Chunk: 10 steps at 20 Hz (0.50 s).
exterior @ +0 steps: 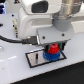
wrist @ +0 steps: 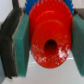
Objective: Insert the blue gear onto the right peg, followed by the red gear
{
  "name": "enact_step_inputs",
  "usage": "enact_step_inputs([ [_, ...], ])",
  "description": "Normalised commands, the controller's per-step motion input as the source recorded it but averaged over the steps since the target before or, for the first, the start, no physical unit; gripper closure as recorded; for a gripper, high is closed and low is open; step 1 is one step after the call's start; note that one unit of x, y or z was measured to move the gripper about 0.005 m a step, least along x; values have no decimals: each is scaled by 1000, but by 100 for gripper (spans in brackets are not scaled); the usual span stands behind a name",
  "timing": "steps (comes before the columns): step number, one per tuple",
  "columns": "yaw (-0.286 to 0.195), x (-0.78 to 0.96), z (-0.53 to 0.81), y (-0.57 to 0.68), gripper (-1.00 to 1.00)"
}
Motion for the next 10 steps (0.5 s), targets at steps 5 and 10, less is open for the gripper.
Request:
enact_step_inputs([
  [5, 0, 112, -243, -4, 100],
  [10, 0, 138, -75, 26, -100],
])
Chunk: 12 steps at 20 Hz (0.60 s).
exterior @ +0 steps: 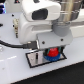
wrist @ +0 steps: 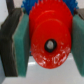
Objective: Insert the blue gear onto the right peg, followed by the red gear
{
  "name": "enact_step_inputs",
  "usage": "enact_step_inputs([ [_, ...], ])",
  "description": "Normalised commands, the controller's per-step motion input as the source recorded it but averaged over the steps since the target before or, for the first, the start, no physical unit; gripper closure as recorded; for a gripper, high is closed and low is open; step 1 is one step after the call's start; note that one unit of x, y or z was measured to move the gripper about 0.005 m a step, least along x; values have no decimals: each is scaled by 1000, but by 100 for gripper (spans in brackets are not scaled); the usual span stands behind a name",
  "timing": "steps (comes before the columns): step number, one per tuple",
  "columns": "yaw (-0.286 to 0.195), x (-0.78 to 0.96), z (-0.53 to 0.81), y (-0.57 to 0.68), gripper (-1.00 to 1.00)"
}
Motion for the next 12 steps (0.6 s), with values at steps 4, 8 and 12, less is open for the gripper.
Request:
enact_step_inputs([
  [4, 0, 65, 120, 49, -100],
  [8, 0, 48, 276, 113, -100],
  [12, 0, 13, 467, 102, -100],
])
